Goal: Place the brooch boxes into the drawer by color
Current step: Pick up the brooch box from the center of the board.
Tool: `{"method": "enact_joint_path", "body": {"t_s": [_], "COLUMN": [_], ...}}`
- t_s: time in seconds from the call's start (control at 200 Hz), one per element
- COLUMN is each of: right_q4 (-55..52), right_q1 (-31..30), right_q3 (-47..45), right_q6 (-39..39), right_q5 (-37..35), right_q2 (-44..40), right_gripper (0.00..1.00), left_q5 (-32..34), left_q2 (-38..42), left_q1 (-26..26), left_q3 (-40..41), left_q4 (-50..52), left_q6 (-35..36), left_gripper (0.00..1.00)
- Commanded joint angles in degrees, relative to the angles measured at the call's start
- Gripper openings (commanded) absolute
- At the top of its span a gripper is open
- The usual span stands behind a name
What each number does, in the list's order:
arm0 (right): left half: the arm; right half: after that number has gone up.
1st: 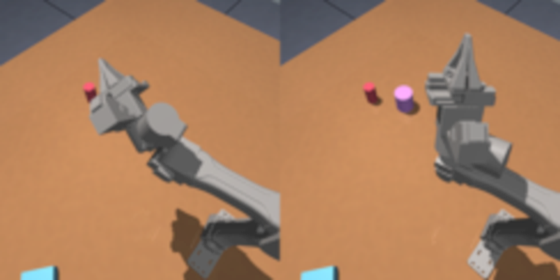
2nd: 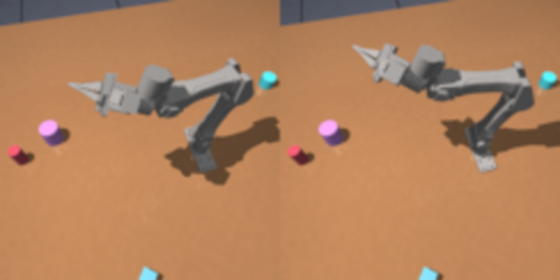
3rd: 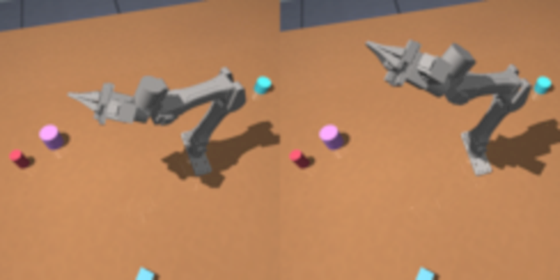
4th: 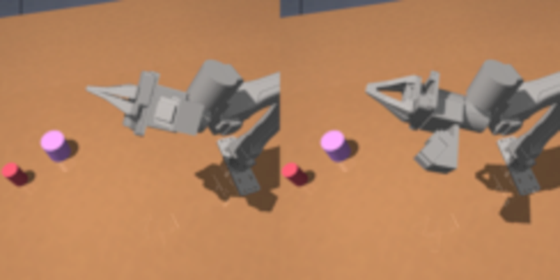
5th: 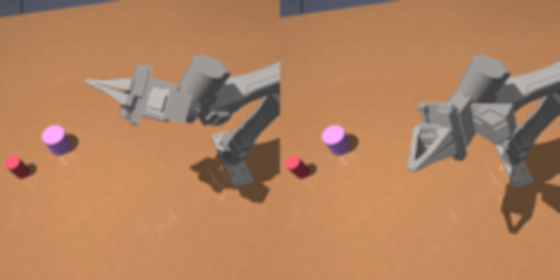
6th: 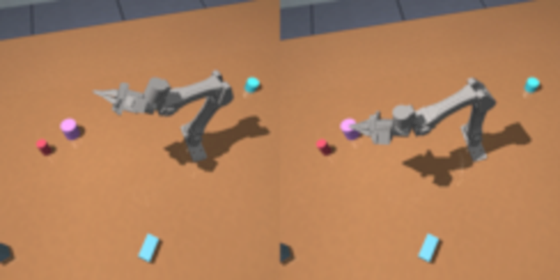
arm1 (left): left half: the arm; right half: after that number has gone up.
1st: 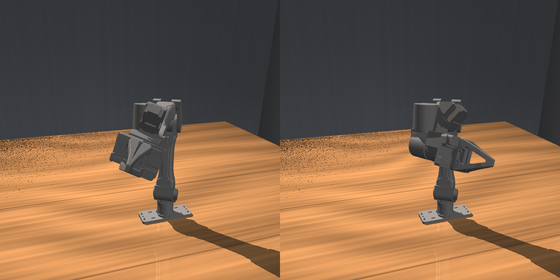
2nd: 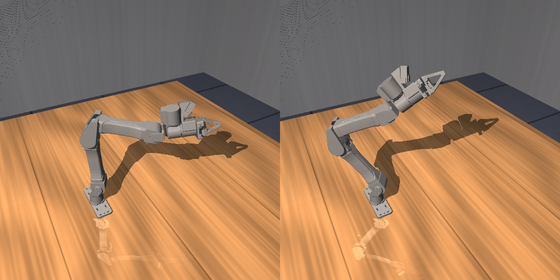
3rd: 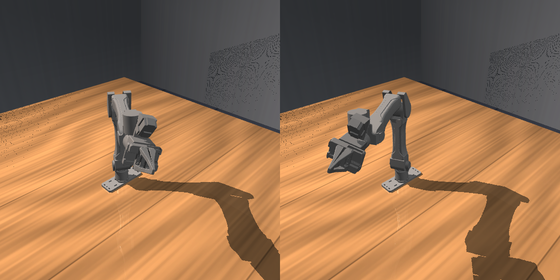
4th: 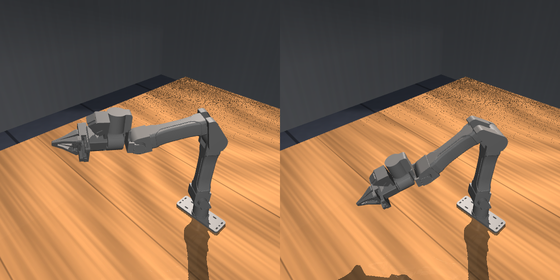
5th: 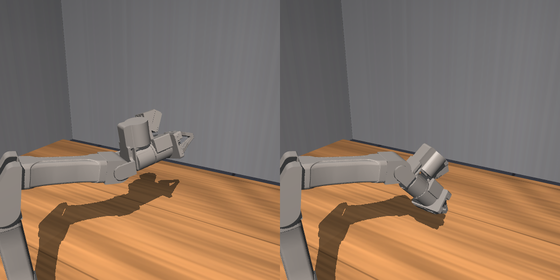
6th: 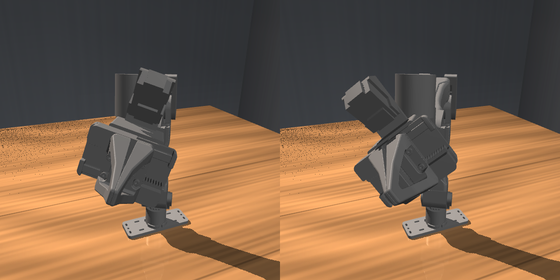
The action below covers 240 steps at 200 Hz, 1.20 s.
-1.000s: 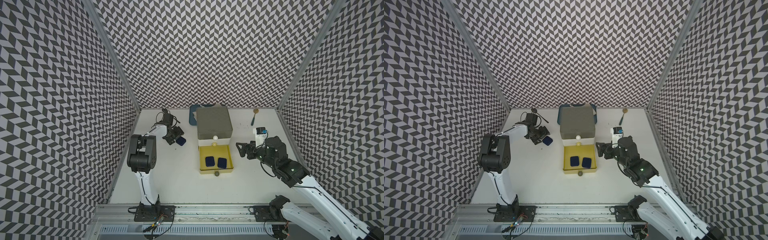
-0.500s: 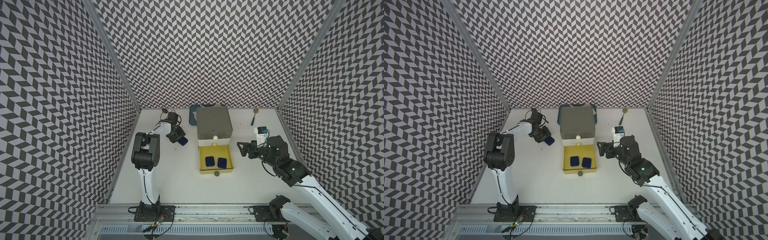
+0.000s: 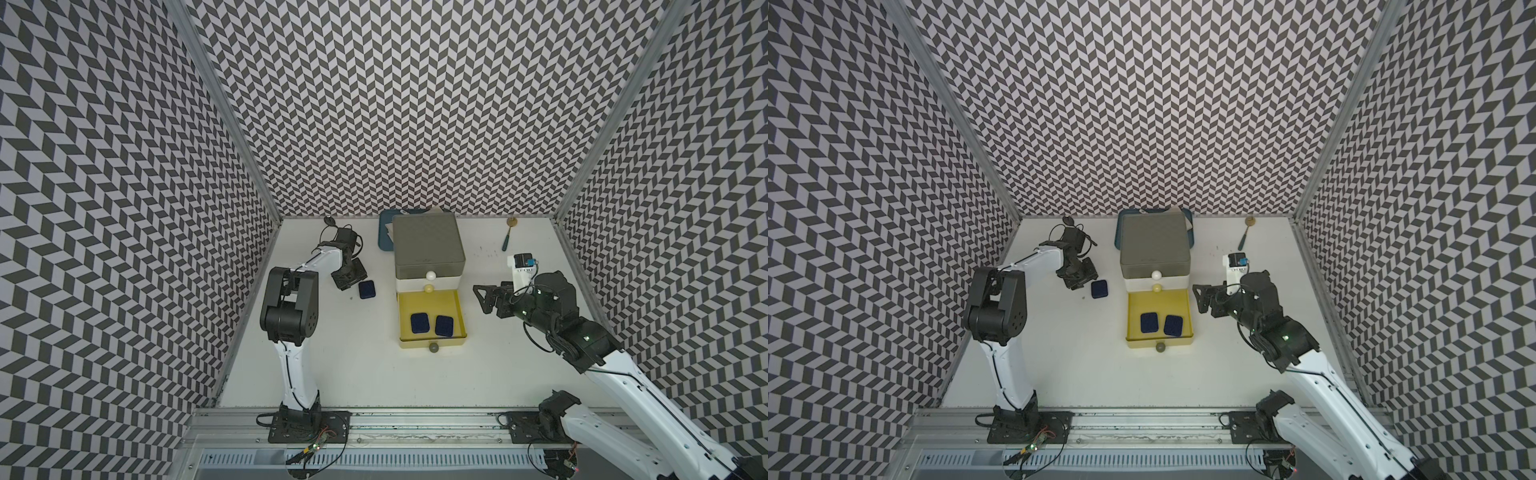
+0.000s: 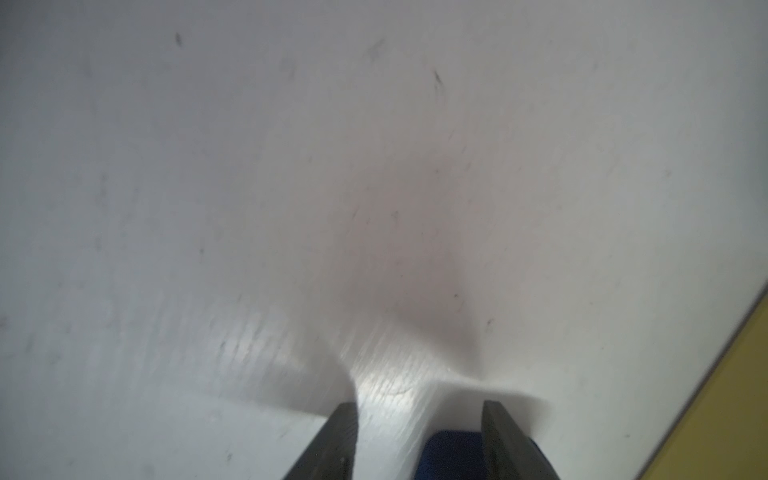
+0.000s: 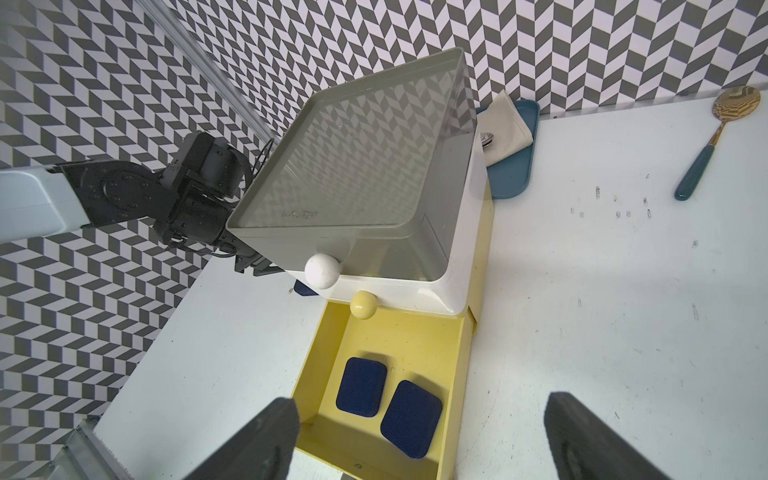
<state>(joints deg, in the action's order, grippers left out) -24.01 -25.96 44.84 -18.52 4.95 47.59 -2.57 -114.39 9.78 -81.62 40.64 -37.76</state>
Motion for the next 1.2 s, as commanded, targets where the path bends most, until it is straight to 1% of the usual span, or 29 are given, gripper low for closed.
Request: {"method": "enact_joint_path", "body": {"t_s": [0.0, 0.085, 0.175, 0.275, 0.416, 0.806, 1.197], "right_q4": [2.24, 2.47, 2.76, 2.89, 2.75, 2.13, 1.95], "right_q1": [0.29, 0.29, 0.29, 0.25, 0.25, 0.29, 0.29], "right_q3": [-0.02, -0.02, -0.32, -0.54, -0.63, -1.25, -1.03], "right_q6": [-0.55, -0.89, -1.33, -1.82, -2.14, -2.13, -2.04], "right_q5": [0.96, 1.50, 2.25, 2.73, 2.96, 3.14, 2.61], "right_q2": [0.00, 0.07, 0.04, -0.04, -0.08, -0.05, -0.04], "right_gripper": [0.96, 0.97, 0.97, 0.97, 0.97, 0.97, 0.98], "left_q5": [0.40, -0.88, -1.19, -3.00, -1.98, 1.92, 2.72], "left_q2": [4.35, 5.63, 6.02, 5.17, 3.03, -1.73, -5.98], "left_q1": [0.41, 0.50, 0.90, 1.49, 3.33, 5.29, 7.07], "left_q3": [0.49, 0.85, -0.13, -2.11, -5.39, -9.58, -12.27], "left_q4": [1.73, 1.40, 1.95, 3.21, 6.41, 13.52, 15.08], "left_q6": [2.12, 2.47, 2.73, 3.42, 5.13, 7.95, 8.12], "left_gripper": [0.63, 0.70, 0.72, 0.76, 0.80, 0.81, 0.80]}}
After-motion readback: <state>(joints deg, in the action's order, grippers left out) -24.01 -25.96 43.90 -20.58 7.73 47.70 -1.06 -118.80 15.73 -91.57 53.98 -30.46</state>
